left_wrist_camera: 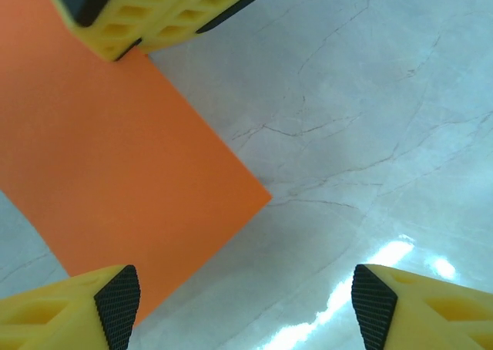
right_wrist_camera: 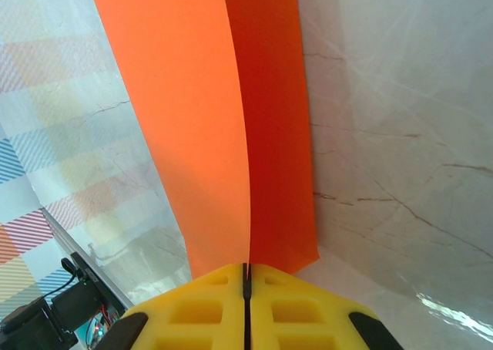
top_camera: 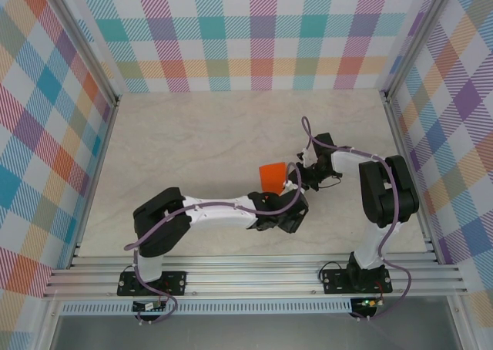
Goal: Fold a paper plane with a square sheet of paper (pick it up from the middle)
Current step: Third fold the triangle at the center of the table.
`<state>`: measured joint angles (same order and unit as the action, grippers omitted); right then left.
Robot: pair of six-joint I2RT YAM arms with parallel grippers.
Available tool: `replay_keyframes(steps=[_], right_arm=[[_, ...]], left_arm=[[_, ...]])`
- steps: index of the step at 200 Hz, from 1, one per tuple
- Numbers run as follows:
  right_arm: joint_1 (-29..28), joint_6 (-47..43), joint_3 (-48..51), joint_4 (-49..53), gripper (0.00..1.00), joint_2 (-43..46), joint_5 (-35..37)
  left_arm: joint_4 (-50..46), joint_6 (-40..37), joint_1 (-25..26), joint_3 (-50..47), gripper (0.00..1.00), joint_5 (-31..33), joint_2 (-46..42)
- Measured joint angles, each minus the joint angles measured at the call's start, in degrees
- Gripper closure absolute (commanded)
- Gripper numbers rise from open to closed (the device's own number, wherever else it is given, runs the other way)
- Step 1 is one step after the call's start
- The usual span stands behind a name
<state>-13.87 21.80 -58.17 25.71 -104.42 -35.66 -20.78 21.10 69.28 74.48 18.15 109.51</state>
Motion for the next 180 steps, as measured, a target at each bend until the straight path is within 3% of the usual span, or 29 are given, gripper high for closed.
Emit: replay_keyframes(steps=[47, 113, 155, 180], right_arm=[[0.0, 0.0, 0.0, 0.0, 0.91, 0.0, 0.0], [0.0, 0.0, 0.0, 0.3, 0.89, 0.0, 0.0], [0.0, -0.2, 0.0, 0.9, 0.87, 0.0, 0.3], [0.0, -0.5, 0.0, 1.1, 0.83, 0.1, 0.3]], left_arm=[[-4.0, -1.6, 1.5, 4.6, 0.28, 10.1, 5.3], [-4.6, -2.6, 1.5, 5.3, 0.74, 15.5, 5.6], [-4.0, -2.4, 1.2, 3.6, 0.89, 14.7, 4.3], [-2.4, -2.5, 0.2, 1.5, 0.96, 11.0, 2.1]])
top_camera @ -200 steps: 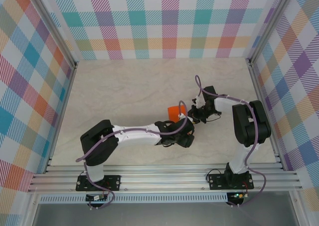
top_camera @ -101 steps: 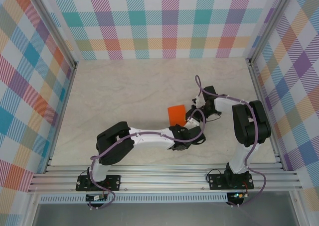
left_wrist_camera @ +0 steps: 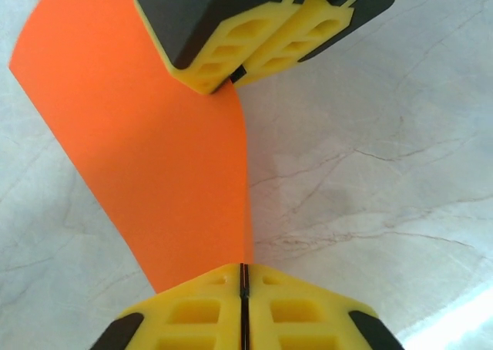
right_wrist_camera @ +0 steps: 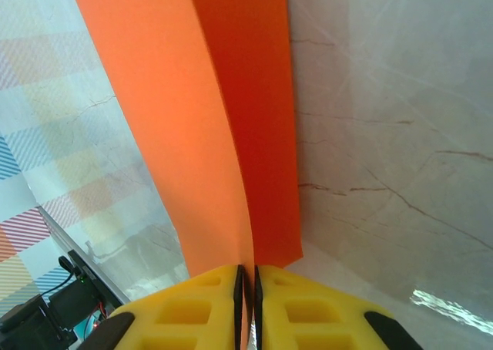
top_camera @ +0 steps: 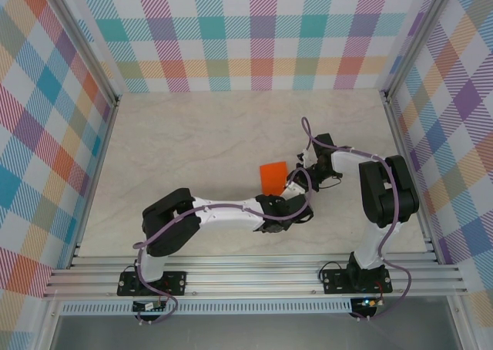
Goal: Fold a paper plane with a square sheet of paper (pick it up from the middle)
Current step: Third fold the triangle at the center of the table.
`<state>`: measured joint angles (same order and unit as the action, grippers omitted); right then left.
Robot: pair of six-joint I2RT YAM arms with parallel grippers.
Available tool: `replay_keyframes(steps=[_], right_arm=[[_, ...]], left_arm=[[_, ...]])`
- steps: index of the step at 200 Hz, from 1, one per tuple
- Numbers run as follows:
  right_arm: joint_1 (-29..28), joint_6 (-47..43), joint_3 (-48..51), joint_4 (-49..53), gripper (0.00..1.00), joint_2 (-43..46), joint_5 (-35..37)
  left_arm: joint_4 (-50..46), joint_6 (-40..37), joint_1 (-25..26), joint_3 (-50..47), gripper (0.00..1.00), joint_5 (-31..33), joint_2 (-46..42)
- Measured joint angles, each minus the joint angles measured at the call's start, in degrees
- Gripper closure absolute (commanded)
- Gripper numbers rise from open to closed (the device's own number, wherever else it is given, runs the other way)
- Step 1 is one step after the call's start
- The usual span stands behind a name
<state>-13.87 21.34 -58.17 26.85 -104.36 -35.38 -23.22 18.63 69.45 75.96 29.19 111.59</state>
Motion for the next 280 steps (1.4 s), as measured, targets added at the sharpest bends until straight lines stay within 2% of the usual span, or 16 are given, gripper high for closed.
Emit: replay_keyframes(steps=[18, 35, 69, 87, 103, 127, 196, 280], right_arm=[[0.0, -0.3, 0.0, 0.5, 0.81, 0.7, 0.4], [0.0, -0.9, 0.0, 1.1, 0.72, 1.9, 0.6], [0.0, -1.5, -0.6, 2.9, 0.70, 3.4, 3.0], [0.0, -1.7, -1.8, 3.8, 0.72, 3.9, 4.4], [0.0, -1.7, -3.1, 3.9, 0.79, 4.3, 5.0], [0.0, -2.3, -6.2, 4.5, 0.83, 3.5, 3.7], [-0.9, -5.5, -15.1, 5.9, 0.84, -7.7, -0.5], [-1.2, -7.9, -16.1, 8.7, 0.84, -12.9, 3.9]], left_arm=[[1.4, 0.0, -1.3, -1.1, 1.00, -3.2, -1.3], [2.9, 0.0, -2.8, -2.0, 1.00, -5.9, -2.1], [5.0, 0.0, -5.6, -4.1, 1.00, -11.8, -3.0], [6.1, 0.0, -6.6, -5.0, 1.00, -14.3, -3.7], [7.0, 0.0, -7.1, -5.4, 0.99, -15.6, -4.1], [8.9, 0.0, -7.9, -6.7, 0.99, -18.6, -5.2], [10.4, 0.0, -10.7, -8.3, 0.98, -24.2, -5.8], [12.6, 0.8, -13.7, -9.1, 0.97, -29.4, -5.9]])
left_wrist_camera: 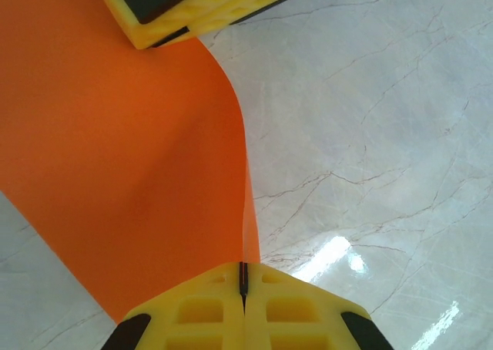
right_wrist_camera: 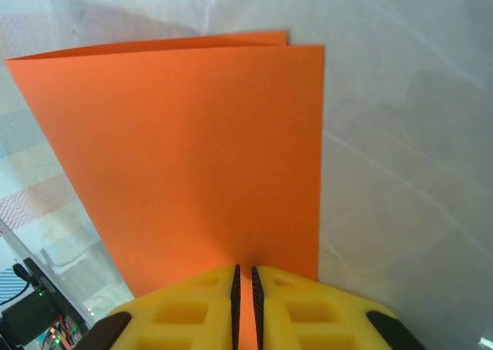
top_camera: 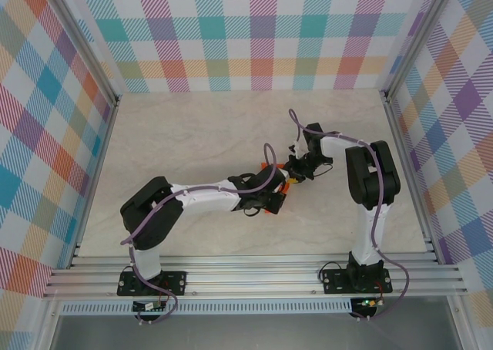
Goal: Fold a paper plane with a square sheet of paper (pick it up from the middle)
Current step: Third fold the triangle at the center of the table.
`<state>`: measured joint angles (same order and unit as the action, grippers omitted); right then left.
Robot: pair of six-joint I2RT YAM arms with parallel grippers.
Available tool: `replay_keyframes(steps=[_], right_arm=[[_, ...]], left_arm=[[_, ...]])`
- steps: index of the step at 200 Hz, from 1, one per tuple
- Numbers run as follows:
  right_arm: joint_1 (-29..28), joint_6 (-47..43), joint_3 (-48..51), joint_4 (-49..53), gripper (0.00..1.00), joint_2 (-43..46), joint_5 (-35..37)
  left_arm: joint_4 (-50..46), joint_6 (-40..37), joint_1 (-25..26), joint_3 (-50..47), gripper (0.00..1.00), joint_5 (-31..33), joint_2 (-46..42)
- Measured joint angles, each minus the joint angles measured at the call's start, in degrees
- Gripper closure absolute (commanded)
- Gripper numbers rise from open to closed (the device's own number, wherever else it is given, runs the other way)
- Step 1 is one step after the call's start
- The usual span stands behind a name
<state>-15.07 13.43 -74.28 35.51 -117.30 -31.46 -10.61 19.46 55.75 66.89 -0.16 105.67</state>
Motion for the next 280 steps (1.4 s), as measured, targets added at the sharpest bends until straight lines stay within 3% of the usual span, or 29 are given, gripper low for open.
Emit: replay_keyframes(steps=[92, 280], right_arm=[[-0.4, -1.7, -0.5, 0.7, 0.84, 0.0, 1.0], [-0.7, -1.9, -0.5, 1.7, 0.80, 0.8, 2.6]], left_arm=[[0.3, 0.0, -5.3, 0.0, 0.96, -6.4, 0.0], [0.3, -2.7, -9.6, 0.5, 0.94, -8.9, 3.3]])
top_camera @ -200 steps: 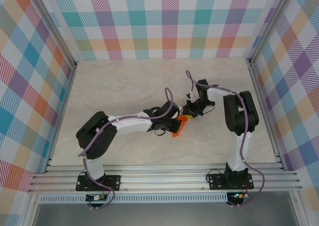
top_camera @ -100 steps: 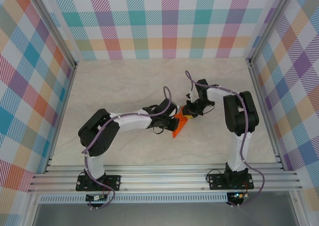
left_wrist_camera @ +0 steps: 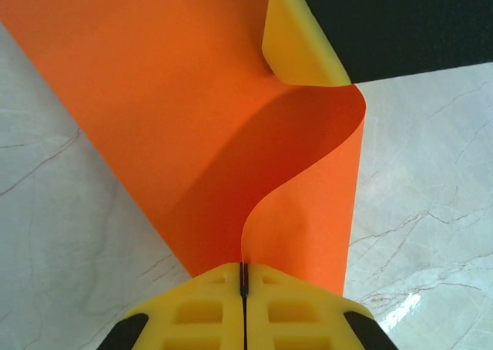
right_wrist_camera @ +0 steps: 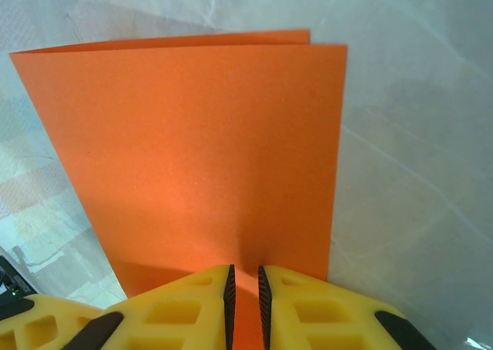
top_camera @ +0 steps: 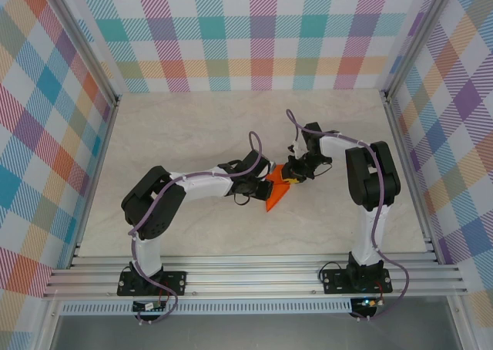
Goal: Fold a paper plane with a square sheet of paper (pick it up from the middle)
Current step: Third fold the triangle at the center of the table.
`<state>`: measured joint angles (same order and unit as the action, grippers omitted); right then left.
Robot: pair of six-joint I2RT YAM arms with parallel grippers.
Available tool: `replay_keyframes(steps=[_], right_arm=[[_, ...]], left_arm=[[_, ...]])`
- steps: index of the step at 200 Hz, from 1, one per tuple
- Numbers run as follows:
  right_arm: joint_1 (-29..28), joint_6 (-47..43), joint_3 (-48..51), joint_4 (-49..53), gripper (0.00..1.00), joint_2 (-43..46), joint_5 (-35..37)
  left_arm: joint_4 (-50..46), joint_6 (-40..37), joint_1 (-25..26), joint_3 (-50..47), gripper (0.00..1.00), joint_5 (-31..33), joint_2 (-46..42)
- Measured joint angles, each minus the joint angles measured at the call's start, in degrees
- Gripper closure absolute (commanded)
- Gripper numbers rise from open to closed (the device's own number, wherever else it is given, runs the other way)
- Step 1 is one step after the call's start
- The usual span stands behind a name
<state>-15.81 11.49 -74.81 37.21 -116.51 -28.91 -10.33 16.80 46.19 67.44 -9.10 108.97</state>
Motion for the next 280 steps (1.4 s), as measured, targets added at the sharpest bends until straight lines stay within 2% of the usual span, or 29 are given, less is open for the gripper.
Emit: replay_keyframes(steps=[105, 280], right_arm=[[0.0, 1.6, 0.0, 0.0, 0.78, 2.0, 0.9], [0.0, 1.5, 0.0, 0.0, 0.78, 0.8, 2.4]], left_arm=[[1.6, 0.8, -0.2, -0.9, 0.94, -2.1, 0.3], [2.2, 1.3, -0.2, -2.7, 0.92, -0.5, 0.4]])
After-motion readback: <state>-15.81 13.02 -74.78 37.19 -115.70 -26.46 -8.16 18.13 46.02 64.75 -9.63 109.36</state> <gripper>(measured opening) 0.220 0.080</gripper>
